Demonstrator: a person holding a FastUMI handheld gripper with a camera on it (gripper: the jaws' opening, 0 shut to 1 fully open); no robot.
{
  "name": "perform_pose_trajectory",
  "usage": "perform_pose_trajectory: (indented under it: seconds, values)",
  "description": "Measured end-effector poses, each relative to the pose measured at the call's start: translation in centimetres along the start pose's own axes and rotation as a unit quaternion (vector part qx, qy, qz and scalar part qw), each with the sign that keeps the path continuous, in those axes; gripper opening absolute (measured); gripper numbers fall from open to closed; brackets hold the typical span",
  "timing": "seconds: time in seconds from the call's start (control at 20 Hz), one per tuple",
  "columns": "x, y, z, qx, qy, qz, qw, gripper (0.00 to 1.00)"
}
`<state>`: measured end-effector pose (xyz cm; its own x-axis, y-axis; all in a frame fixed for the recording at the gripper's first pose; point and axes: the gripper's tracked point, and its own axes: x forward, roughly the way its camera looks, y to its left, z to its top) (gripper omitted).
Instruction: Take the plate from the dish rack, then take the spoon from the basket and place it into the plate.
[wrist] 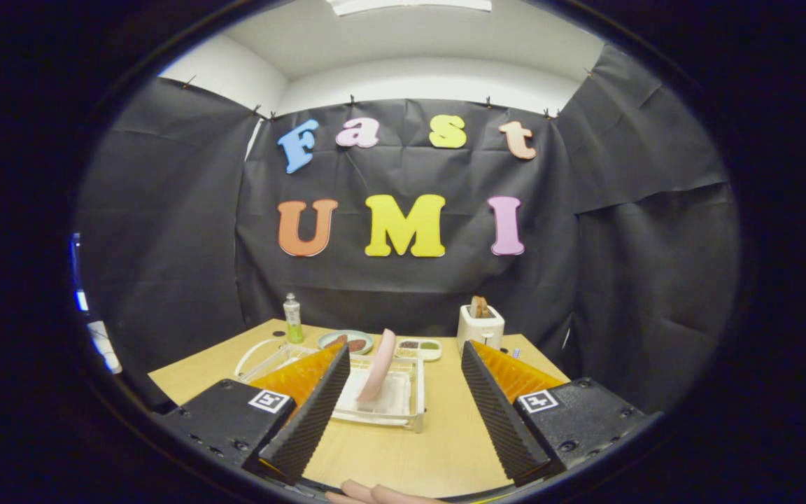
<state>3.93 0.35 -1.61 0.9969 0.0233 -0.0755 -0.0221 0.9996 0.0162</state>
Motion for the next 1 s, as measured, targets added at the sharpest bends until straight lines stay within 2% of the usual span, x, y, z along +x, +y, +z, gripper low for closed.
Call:
perform_pose_trajectory:
  seconds: [0.1, 0.25, 0.55, 0.8, 0.95, 1.0]
  values:
    - [2.3, 0.5, 0.2, 0.004, 0.017, -0.001, 1.0, 1.0]
    - [7.3, 2.3, 0.9, -0.008, 0.039, 0.02, 0.999, 1.0]
    - [18.3, 3.2, -0.3, -0.027, 0.142, -0.005, 0.99, 1.0]
    - [24.2, 3.6, -2.5, -0.06, 0.248, -0.019, 0.967, 1.0]
    - [25.6, 3.1, -3.2, -0.105, 0.324, -0.041, 0.939, 0.96]
    - [26.1, 3.2, -3.5, -0.105, 0.347, -0.046, 0.931, 0.9]
